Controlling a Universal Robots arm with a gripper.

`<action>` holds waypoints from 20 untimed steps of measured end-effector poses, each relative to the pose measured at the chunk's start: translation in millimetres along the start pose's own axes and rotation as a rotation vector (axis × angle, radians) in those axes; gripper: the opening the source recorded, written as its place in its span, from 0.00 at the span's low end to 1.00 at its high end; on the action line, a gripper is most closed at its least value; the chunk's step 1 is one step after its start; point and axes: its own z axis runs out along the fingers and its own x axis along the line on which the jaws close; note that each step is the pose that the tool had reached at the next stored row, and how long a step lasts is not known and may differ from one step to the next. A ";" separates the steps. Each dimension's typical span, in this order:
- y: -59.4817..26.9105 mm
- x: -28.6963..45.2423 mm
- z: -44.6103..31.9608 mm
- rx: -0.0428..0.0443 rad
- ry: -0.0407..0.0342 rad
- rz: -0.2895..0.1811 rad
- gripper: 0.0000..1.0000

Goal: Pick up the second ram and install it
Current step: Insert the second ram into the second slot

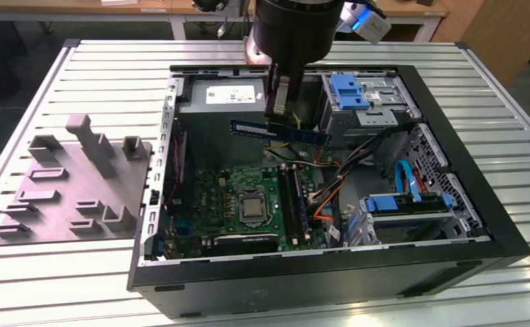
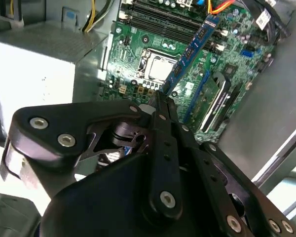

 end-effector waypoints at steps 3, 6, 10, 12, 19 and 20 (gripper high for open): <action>0.0 0.0 0.7 0.0014 -0.0028 0.055 0.12; -0.1 0.0 1.2 0.0027 -0.0056 0.109 0.12; -0.1 0.0 1.8 0.0045 -0.0093 0.183 0.12; -0.1 0.0 1.9 0.0054 -0.0110 0.219 0.12; -0.1 0.0 2.4 0.0089 -0.0164 0.346 0.12; -0.1 0.1 2.5 0.0094 -0.0171 0.363 0.12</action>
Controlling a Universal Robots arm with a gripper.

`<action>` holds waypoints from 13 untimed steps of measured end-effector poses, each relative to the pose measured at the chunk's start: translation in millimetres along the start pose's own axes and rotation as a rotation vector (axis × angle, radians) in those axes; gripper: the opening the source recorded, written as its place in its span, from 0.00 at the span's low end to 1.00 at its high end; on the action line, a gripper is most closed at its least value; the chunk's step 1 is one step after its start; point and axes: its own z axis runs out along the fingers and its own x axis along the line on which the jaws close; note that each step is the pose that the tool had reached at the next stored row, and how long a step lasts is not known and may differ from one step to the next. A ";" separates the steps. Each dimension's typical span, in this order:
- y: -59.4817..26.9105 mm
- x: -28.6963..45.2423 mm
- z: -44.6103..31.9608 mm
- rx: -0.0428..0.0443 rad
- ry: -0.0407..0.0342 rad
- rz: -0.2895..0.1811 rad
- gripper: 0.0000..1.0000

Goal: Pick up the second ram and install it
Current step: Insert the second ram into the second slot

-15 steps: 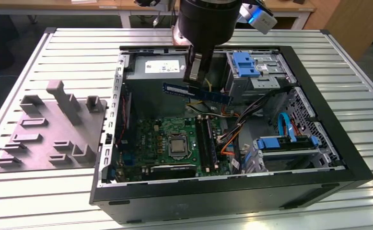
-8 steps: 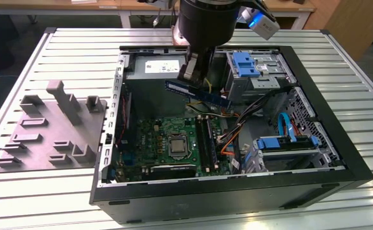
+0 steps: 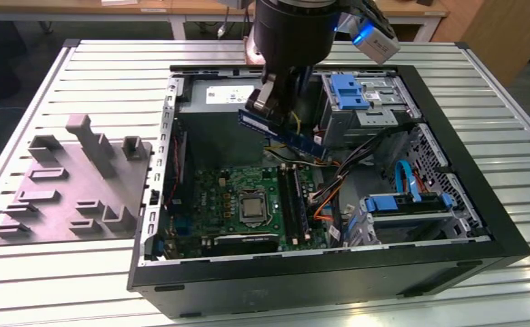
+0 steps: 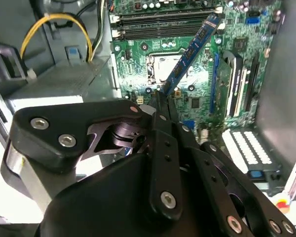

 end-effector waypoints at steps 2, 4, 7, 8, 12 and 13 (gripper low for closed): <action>0.0 0.0 0.1 0.0010 -0.0015 0.036 0.12; 0.0 0.0 0.2 0.0021 -0.0031 0.073 0.12; 0.0 0.0 0.4 0.0037 -0.0053 0.127 0.12; 0.0 0.0 0.5 0.0042 -0.0062 0.145 0.12; 0.0 0.0 0.7 0.0063 -0.0092 0.218 0.12; 0.0 0.0 0.8 0.0068 -0.0100 0.236 0.12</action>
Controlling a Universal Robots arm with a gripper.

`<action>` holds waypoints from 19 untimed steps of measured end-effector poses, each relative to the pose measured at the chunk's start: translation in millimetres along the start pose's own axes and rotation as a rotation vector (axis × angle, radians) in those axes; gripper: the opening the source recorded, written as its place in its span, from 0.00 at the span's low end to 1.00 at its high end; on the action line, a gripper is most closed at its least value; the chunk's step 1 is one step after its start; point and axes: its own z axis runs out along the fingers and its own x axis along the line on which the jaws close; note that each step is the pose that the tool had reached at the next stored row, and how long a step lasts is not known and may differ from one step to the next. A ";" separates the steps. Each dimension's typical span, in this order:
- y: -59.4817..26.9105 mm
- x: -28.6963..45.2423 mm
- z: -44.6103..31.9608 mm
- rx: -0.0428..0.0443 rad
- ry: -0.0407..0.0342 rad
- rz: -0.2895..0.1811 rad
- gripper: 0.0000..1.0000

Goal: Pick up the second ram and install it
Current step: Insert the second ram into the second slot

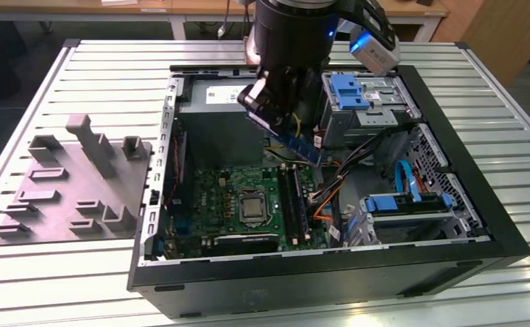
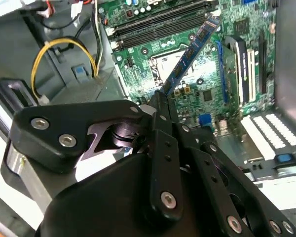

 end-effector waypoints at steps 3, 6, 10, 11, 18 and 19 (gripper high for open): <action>0.0 0.0 0.2 0.0017 -0.0024 0.055 0.12; 0.0 0.0 0.3 0.0032 -0.0047 0.109 0.12; 0.0 0.0 0.5 0.0053 -0.0077 0.182 0.12; 0.0 0.0 0.6 0.0058 -0.0084 0.200 0.12; -0.1 0.0 1.0 0.0093 -0.0140 0.327 0.12; -0.1 0.0 1.1 0.0097 -0.0148 0.345 0.12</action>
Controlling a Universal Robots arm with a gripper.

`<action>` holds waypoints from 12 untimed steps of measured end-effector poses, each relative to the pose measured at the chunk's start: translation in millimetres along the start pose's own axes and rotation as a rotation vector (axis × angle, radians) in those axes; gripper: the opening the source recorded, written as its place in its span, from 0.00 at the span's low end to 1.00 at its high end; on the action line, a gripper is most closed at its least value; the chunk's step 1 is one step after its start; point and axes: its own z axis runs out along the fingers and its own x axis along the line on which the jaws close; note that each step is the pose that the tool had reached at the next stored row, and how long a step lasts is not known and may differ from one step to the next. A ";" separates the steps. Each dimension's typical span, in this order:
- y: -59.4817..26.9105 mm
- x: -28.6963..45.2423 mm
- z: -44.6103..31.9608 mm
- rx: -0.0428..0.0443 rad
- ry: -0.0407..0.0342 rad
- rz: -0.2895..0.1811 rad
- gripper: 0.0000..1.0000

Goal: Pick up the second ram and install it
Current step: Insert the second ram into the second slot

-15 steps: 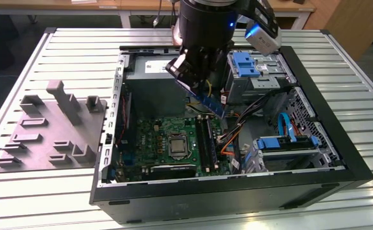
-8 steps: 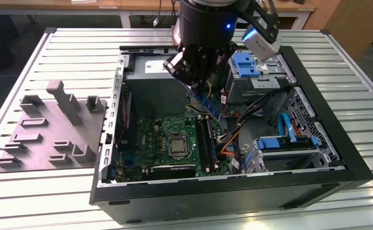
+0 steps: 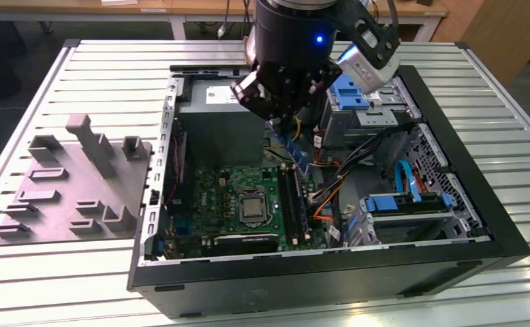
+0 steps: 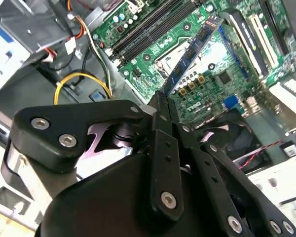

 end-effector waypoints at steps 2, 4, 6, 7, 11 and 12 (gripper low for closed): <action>0.0 0.0 0.2 0.0008 -0.0016 0.036 0.12; 0.0 0.0 0.3 0.0017 -0.0033 0.074 0.12; 0.0 0.0 0.5 0.0025 -0.0049 0.109 0.12; 0.0 0.0 0.7 0.0028 -0.0058 0.127 0.12; -0.1 0.0 1.1 0.0044 -0.0091 0.201 0.12; -0.1 0.0 1.2 0.0048 -0.0099 0.219 0.12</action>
